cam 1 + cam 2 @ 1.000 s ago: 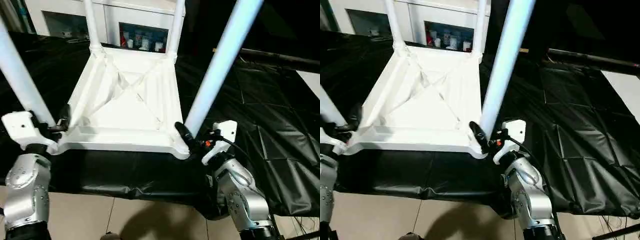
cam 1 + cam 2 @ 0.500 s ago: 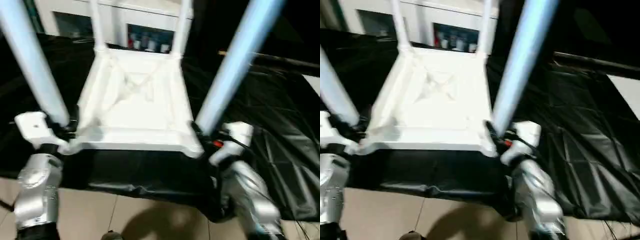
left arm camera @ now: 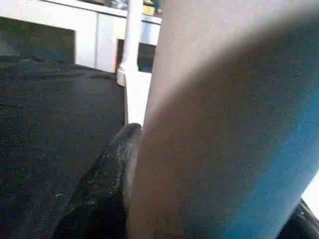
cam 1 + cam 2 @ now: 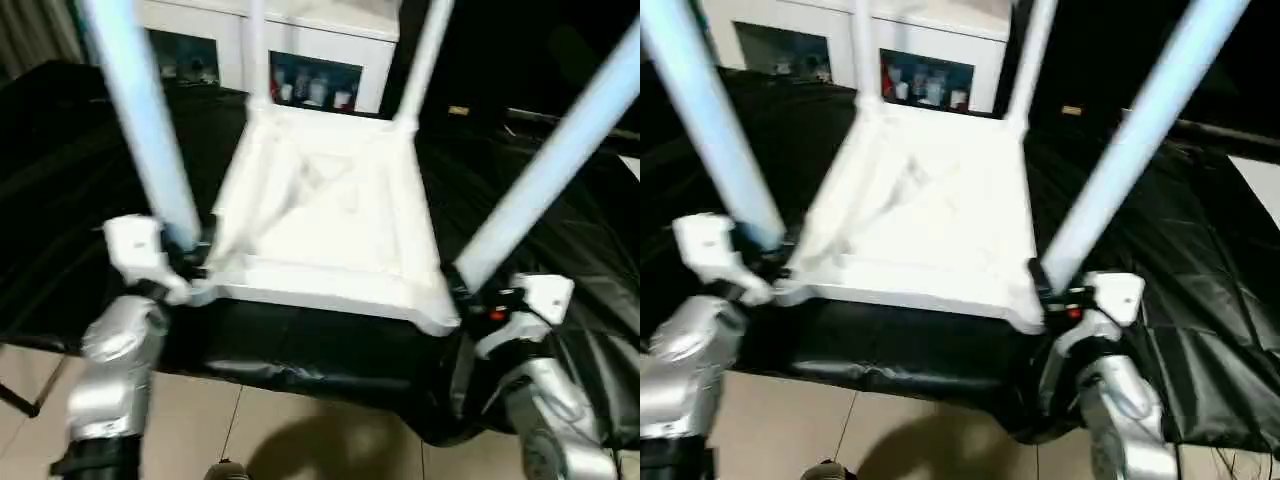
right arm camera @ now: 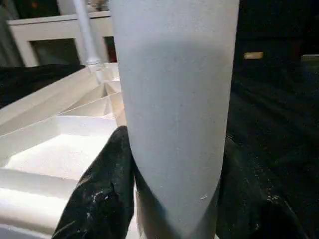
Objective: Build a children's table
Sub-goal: Flip table
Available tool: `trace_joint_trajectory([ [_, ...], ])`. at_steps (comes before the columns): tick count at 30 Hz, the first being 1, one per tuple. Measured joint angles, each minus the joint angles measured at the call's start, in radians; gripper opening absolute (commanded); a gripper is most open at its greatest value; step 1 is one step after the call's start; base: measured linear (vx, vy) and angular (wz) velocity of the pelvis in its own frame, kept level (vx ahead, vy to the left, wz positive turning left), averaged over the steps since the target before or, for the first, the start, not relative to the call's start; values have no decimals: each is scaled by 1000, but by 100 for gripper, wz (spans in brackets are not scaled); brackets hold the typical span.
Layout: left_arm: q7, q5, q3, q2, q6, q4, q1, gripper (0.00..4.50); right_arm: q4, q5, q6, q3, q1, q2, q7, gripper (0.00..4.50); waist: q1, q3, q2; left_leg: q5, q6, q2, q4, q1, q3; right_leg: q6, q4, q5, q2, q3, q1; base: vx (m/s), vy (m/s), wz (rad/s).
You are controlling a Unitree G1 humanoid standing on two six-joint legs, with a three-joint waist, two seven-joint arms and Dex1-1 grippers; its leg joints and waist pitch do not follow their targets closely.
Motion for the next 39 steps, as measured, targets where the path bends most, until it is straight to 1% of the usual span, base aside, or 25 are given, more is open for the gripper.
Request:
trace_joint_trajectory([
  [1, 3, 2, -2, -2, 3, 2, -5, 217, 0, -5, 1, -2, -4, 0, -5, 187, -3, -1, 2, 0, 0, 0, 0, -1, 0, 0, 0, 0, 0, 0, -1, 0, 0, 0],
  [2, 7, 3, -2, -3, 7, 2, -7, 217, 0, -5, 1, -3, -7, 0, -5, 222, -8, -2, 7, 0, 0, 0, 0, -1, 0, 0, 0, 0, 1, 0, -1, 0, 0, 0],
  [3, 11, 6, -2, -5, 10, 4, -9, 216, 0, -5, 0, -2, -7, 0, -2, 242, -11, -3, 11, 0, 0, 0, 1, -1, 0, -1, 0, 0, 1, 0, -1, 0, 0, 0],
  [4, 15, 8, -3, -7, 12, 7, -12, 216, 0, -4, -2, -2, -8, -1, 1, 242, -13, -4, 15, 0, 0, 0, 1, -1, 0, -3, 0, 2, 1, 1, -1, 0, 0, 0],
  [5, 20, 12, -3, -9, 12, 11, -15, 215, 0, -5, -6, 0, -7, -1, 4, 259, -16, -4, 17, 0, 0, 0, 1, -1, 0, -4, 0, 2, 1, 2, -1, 0, 0, 0],
  [9, 39, 24, -3, -18, 16, 23, -26, 214, -24, -4, -5, 3, 17, 0, 9, 293, -16, -5, 19, 0, 0, 0, 2, -2, 1, -4, -1, 1, 1, 2, -1, 0, 0, 0],
  [12, 51, 30, -6, -27, 24, 23, -30, 213, -56, -4, -12, 1, 46, 10, -2, 299, -15, -6, 20, 0, 0, 0, 3, -3, 1, -3, -1, 0, 1, 3, -1, 0, 0, 0],
  [14, 51, 30, -6, -30, 35, 23, -32, 212, -79, 22, -34, -17, 64, 24, -1, 299, -16, -7, 23, 0, 1, 0, 4, -3, 1, -3, -1, 0, 1, 3, -1, 0, 0, 0],
  [16, 52, 30, -6, -33, 45, 23, -34, 212, -107, 42, -57, -22, 85, 24, 7, 299, -18, -7, 25, 0, 1, 0, 4, -2, 1, -3, -1, 0, 0, 3, -1, 0, 0, 0],
  [19, 65, 30, -8, -40, 64, 23, -42, 212, -147, 53, -126, -44, 114, 27, 21, 299, -20, -7, 28, 0, 1, 0, 4, -2, 1, 2, 0, -3, 0, 4, -1, 0, 0, 0],
  [21, 74, 34, -14, -48, 73, 23, -45, 212, -168, 54, -153, -68, 117, 29, 16, 299, -25, -7, 30, 0, 1, -1, 4, -2, 1, 3, 0, -3, 0, 4, -1, 0, 0, 0],
  [24, 76, 48, -31, -53, 77, 21, -45, 212, -174, 56, -150, -82, 118, 6, 13, 299, -33, -8, 31, 0, 1, -1, 4, -2, 1, 3, 0, -2, 1, 5, -1, 0, 0, 0],
  [26, 83, 56, -41, -57, 78, 19, -45, 211, -175, 72, -128, -74, 128, -10, 37, 299, -36, -8, 31, 0, 1, -1, 4, -2, 0, 3, 0, -2, 1, 5, -1, 0, 0, 0],
  [27, 89, 60, -41, -58, 78, 17, -45, 210, -176, 86, -113, -71, 135, -11, 52, 327, -36, -8, 31, 0, 1, -1, 4, -2, 0, 3, 0, -2, 1, 5, -1, 0, 0, 0],
  [28, 95, 62, -42, -63, 78, 16, -45, 210, -176, 98, -105, -64, 147, -15, 64, 327, -36, -8, 31, 0, 1, -1, 4, -2, 0, 3, 0, -2, 1, 5, -1, 0, 0, 0],
  [31, 105, 63, -43, -67, 81, 15, -48, 209, -189, 159, -74, -56, 186, -17, 106, 352, -35, -8, 31, 0, 1, -1, 4, -2, 0, 3, -1, -2, 1, 5, -1, 0, 0, 0],
  [32, 105, 63, -42, -69, 85, 14, -50, 209, -217, 213, -41, -53, 212, -26, 140, 352, -35, -8, 31, 0, 1, -1, 4, -2, 0, 3, -1, -2, 1, 5, -1, 0, 0, 0],
  [33, 105, 63, -40, -70, 88, 14, -51, 209, -235, 254, -13, -50, 226, -34, 164, 373, -35, -8, 31, 0, 1, -1, 4, -2, 0, 3, -1, -2, 1, 5, -1, 0, 0, 0],
  [35, 110, 63, -36, -77, 101, 12, -56, 209, -289, 358, 69, -24, 257, -69, 221, 382, -36, -8, 31, 0, 1, -1, 4, -2, 0, 3, -1, -2, 1, 5, -1, 0, 0, 0],
  [36, 114, 62, -34, -82, 106, 9, -57, 209, -303, 384, 92, -11, 260, -73, 236, 388, -36, -8, 31, 0, 1, -1, 4, -2, 0, 3, -1, -2, 1, 5, -1, 0, 0, 0],
  [37, 118, 62, -31, -89, 112, 6, -58, 209, -309, 392, 117, 6, 255, -75, 239, 388, -37, -8, 31, 0, 1, -1, 4, -2, 0, 3, -1, -2, 1, 5, -1, 0, 0, 0],
  [39, 129, 60, -22, -101, 126, 3, -64, 209, -303, 383, 175, 39, 222, -71, 222, 414, -39, -9, 31, 0, 1, -1, 4, -2, 0, 3, -1, -2, 1, 6, -2, 0, 0, 0],
])
